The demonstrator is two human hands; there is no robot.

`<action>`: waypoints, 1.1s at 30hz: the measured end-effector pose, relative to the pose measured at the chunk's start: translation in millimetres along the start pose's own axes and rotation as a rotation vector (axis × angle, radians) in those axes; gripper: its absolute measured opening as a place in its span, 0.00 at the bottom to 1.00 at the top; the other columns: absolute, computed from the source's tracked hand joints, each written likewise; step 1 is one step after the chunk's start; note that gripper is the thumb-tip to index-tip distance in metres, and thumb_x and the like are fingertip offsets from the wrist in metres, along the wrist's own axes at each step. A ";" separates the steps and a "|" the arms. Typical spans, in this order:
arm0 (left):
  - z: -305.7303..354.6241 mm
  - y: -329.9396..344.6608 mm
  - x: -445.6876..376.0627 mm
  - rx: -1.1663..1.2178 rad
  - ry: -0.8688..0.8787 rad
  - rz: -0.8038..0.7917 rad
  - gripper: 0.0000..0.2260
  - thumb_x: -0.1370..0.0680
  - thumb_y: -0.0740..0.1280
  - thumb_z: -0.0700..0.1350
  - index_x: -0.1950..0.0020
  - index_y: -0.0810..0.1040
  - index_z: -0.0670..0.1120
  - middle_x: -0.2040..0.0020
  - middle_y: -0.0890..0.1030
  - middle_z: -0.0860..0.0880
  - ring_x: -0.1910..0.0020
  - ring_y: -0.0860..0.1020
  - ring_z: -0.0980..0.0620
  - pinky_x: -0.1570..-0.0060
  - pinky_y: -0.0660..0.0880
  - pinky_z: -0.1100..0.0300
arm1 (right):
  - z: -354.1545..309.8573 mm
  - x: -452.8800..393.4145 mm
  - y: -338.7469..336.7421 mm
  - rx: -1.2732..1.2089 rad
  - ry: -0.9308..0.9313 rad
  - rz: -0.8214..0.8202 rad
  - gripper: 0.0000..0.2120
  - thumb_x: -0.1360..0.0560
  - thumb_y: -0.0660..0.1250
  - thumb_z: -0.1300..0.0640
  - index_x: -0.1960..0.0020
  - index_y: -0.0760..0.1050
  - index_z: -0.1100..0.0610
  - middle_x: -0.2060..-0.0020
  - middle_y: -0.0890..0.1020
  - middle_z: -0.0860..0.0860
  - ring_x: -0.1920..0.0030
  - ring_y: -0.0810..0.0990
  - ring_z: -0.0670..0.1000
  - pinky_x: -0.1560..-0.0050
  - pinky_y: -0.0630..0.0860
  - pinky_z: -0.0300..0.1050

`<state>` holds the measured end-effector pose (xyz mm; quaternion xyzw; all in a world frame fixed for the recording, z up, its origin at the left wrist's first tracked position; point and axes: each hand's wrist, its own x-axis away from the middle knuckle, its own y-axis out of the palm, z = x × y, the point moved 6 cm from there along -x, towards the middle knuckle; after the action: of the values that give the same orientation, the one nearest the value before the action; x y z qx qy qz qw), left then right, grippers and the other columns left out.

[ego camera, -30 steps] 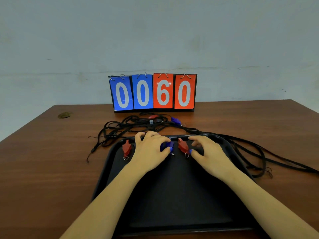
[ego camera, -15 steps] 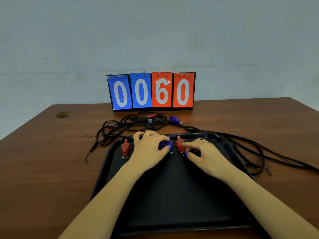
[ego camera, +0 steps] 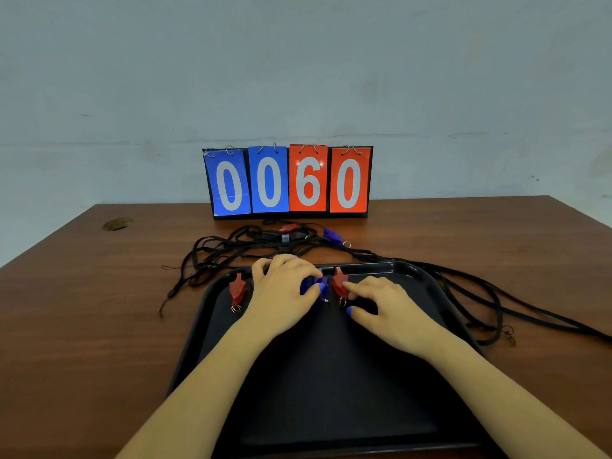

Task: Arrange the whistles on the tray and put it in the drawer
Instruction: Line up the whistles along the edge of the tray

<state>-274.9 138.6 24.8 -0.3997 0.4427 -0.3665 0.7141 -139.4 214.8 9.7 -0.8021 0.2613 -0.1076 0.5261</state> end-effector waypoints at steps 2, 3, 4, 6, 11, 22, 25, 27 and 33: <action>-1.5 -0.3 -0.2 0.005 -0.006 0.005 0.11 0.23 0.61 0.52 0.42 0.75 0.58 0.39 0.73 0.62 0.33 0.60 0.59 0.41 0.47 0.57 | -1.4 0.5 0.2 0.006 -0.005 -0.001 0.24 0.23 0.61 0.51 0.28 0.63 0.49 0.42 0.74 0.45 0.39 0.69 0.46 0.34 0.64 0.44; -1.7 -0.7 -0.2 0.009 -0.007 0.006 0.10 0.23 0.61 0.51 0.42 0.75 0.58 0.39 0.73 0.62 0.34 0.61 0.59 0.41 0.47 0.57 | -2.2 0.4 0.3 0.011 -0.006 -0.004 0.23 0.22 0.60 0.51 0.28 0.63 0.49 0.41 0.74 0.45 0.39 0.69 0.46 0.35 0.64 0.44; -1.8 -1.3 -0.2 0.013 -0.008 0.006 0.10 0.23 0.61 0.51 0.42 0.75 0.58 0.39 0.73 0.62 0.34 0.61 0.59 0.40 0.48 0.57 | -2.6 0.4 0.2 0.016 -0.005 -0.008 0.23 0.22 0.60 0.50 0.28 0.63 0.49 0.41 0.73 0.45 0.39 0.69 0.46 0.35 0.64 0.44; -2.1 -2.0 -0.1 0.027 -0.014 0.015 0.10 0.23 0.61 0.50 0.42 0.75 0.58 0.39 0.74 0.61 0.34 0.61 0.59 0.39 0.49 0.57 | -2.8 0.3 -0.6 0.023 0.000 -0.012 0.23 0.22 0.59 0.50 0.28 0.62 0.49 0.41 0.74 0.45 0.39 0.69 0.46 0.34 0.63 0.44; -3.2 -4.5 -1.1 0.050 -0.015 0.026 0.10 0.22 0.60 0.49 0.42 0.75 0.56 0.40 0.74 0.61 0.34 0.63 0.60 0.37 0.50 0.57 | -3.2 2.6 -3.8 -0.068 0.019 0.009 0.21 0.21 0.56 0.56 0.28 0.62 0.47 0.46 0.75 0.43 0.41 0.70 0.44 0.34 0.64 0.45; -40.0 -69.2 -58.7 0.152 -0.151 0.043 0.13 0.22 0.60 0.47 0.39 0.75 0.50 0.39 0.77 0.52 0.41 0.74 0.53 0.39 0.70 0.55 | -22.7 -23.9 -51.8 0.041 0.031 0.084 0.18 0.22 0.59 0.52 0.33 0.69 0.45 0.44 0.76 0.44 0.42 0.74 0.43 0.39 0.70 0.41; -59.7 -58.0 -74.5 0.143 -0.204 -0.063 0.11 0.21 0.60 0.46 0.42 0.77 0.50 0.41 0.79 0.50 0.43 0.76 0.50 0.42 0.73 0.52 | -27.6 -54.9 -52.4 0.075 0.030 0.082 0.18 0.22 0.58 0.51 0.32 0.68 0.48 0.41 0.76 0.47 0.41 0.73 0.47 0.38 0.70 0.45; -66.7 -43.2 -81.6 0.125 -0.217 -0.110 0.11 0.21 0.59 0.44 0.43 0.77 0.49 0.41 0.78 0.49 0.44 0.76 0.49 0.44 0.74 0.52 | -19.2 -80.7 -44.5 0.117 0.057 0.085 0.19 0.21 0.57 0.50 0.31 0.67 0.49 0.39 0.74 0.50 0.39 0.72 0.50 0.38 0.70 0.48; -78.2 -3.4 -92.2 -0.107 -0.155 -0.153 0.15 0.21 0.58 0.39 0.36 0.72 0.48 0.38 0.75 0.46 0.41 0.73 0.46 0.43 0.71 0.52 | 16.0 -126.9 -6.2 0.059 0.250 0.037 0.21 0.20 0.52 0.50 0.27 0.60 0.46 0.28 0.62 0.53 0.31 0.64 0.59 0.33 0.63 0.55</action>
<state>-379.0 198.8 36.6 -0.4968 0.3731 -0.3639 0.6939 -237.0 296.9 21.5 -0.7615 0.3362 -0.2046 0.5150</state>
